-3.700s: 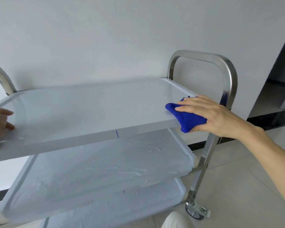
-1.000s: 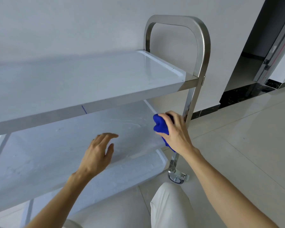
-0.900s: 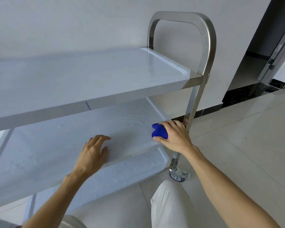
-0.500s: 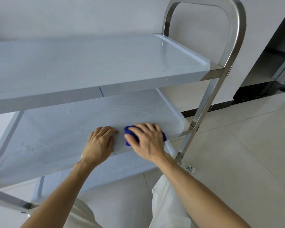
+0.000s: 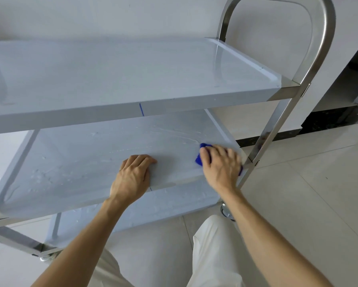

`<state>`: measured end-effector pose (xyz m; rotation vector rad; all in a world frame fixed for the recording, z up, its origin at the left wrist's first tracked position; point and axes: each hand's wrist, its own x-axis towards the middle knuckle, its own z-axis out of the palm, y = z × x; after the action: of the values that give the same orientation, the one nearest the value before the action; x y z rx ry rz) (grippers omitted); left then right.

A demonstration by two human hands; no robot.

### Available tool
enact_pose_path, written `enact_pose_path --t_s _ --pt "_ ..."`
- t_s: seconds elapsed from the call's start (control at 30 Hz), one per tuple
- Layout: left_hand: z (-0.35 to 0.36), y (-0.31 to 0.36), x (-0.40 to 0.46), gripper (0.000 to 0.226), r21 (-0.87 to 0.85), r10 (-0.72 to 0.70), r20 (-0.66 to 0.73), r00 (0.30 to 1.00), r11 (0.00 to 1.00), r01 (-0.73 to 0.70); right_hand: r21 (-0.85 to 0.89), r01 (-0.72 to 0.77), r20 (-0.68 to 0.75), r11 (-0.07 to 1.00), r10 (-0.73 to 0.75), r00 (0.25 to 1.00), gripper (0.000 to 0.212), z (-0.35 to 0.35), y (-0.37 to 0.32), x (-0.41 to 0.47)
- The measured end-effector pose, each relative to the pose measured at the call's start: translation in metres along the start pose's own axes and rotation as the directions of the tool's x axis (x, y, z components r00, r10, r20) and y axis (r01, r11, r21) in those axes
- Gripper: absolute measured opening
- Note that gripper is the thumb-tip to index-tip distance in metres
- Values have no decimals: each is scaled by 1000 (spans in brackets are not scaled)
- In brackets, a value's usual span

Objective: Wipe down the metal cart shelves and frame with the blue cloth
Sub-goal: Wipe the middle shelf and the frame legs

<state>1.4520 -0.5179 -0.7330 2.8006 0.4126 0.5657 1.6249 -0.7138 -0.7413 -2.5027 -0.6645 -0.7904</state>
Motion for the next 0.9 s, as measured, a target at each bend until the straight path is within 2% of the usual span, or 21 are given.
enact_pose_path --t_s 0.07,0.13,0.2,0.27,0.33,0.37,0.43,0.57,0.67,0.73,0.8,0.9 --pt "0 -1 0 45 -3 0 -5 1000 1000 0 114 125 -46 986 -121 992 45 3 -38 -21" --pt "-1 -2 -2 45 -7 9 -13 1000 1000 -9 192 314 -9 930 -318 948 47 4 -57 -35" --pt "-1 -4 -4 45 -9 30 -17 999 999 -31 282 504 62 816 -540 840 56 1 -50 -32" --pt "0 -8 -5 46 -15 42 -14 999 999 -43 344 639 159 688 -713 683 67 -8 -22 -18" --pt "0 -10 -5 47 -21 47 -16 999 999 -47 320 707 296 631 -775 558 74 -15 15 -3" --pt "1 -10 -5 47 -19 51 -22 998 999 -51 292 708 348 643 -761 547 77 -19 35 3" --pt "2 -9 -3 45 -15 56 -32 998 998 -57 233 671 405 704 -698 591 83 -26 75 15" --pt "3 -7 -2 48 -28 61 -42 997 998 -62 138 613 428 778 -605 671 88 -34 115 20" --pt "2 -6 -2 47 -29 52 -51 997 998 -54 110 628 326 770 -625 709 82 -26 90 4" --pt "2 -4 -2 44 -29 44 -45 998 999 -46 129 647 260 752 -655 710 77 -20 57 -7" --pt "3 -4 -2 41 -28 37 -41 998 999 -38 169 680 217 714 -700 681 74 -12 11 -17" --pt "6 -8 -4 39 -51 -10 -33 999 999 8 247 733 207 633 -774 599 74 1 -51 -31"
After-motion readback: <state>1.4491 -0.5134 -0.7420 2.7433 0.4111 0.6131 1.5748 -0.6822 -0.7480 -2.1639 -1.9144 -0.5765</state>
